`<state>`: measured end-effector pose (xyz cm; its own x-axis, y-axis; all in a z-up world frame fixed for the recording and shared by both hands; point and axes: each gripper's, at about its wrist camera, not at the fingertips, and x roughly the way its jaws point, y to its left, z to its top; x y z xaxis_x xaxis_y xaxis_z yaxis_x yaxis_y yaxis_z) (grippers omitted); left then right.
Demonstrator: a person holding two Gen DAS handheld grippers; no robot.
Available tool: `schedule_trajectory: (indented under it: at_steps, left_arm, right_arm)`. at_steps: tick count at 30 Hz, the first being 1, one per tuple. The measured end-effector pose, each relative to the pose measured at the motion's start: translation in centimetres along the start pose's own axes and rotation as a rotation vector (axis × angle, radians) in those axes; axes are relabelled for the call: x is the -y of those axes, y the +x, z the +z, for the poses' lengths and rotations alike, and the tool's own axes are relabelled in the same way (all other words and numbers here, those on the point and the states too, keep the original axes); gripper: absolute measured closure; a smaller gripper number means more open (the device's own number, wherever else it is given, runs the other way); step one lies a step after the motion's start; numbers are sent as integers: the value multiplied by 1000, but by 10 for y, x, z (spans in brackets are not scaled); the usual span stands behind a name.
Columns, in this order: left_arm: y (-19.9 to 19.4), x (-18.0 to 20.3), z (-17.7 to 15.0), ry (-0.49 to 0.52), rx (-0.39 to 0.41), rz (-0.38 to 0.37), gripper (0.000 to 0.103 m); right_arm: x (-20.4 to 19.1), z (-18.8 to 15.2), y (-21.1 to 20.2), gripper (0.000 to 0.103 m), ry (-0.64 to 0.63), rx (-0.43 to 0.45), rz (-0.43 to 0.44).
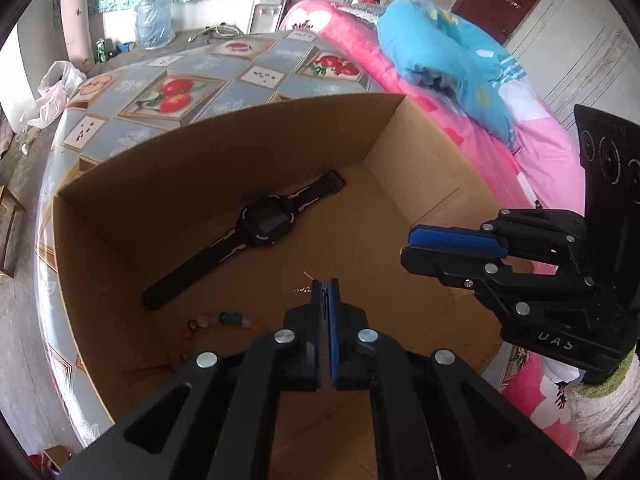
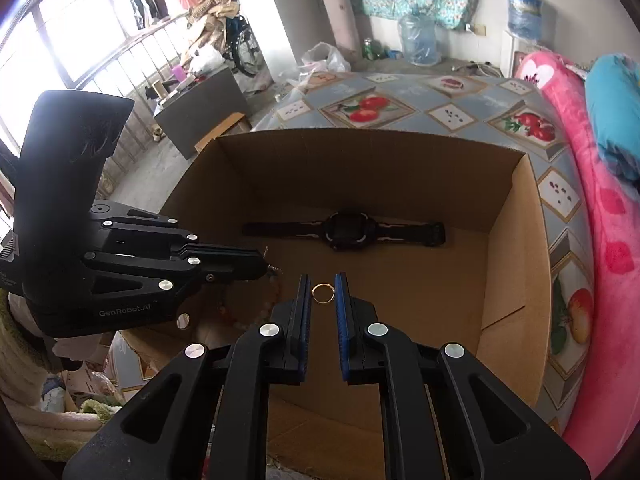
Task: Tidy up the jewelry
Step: 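Open the right gripper to drop the gold ring into the box, then withdraw the right gripper toward the small silver rectangular charm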
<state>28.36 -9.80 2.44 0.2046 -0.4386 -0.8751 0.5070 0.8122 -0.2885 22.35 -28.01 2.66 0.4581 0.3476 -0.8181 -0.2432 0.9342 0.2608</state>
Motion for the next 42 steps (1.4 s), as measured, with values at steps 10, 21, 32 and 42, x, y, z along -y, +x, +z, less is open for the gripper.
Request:
schedule_trajectory:
  at_steps: [10, 21, 32, 42]
  left_arm:
    - [24, -28, 8, -168, -82, -56, 65]
    - [-22, -19, -1, -164, 123, -108, 63]
    - [-123, 35, -102, 35, 432, -213, 50]
    - [-77, 57, -190, 68, 339, -2, 41]
  right_arm:
    - [15, 8, 25, 87, 64, -65, 29]
    - [18, -7, -16, 86, 110, 40, 38]
    - [-4, -87, -104, 82, 110, 261, 155]
    - [-25, -173, -90, 83, 148, 224, 170]
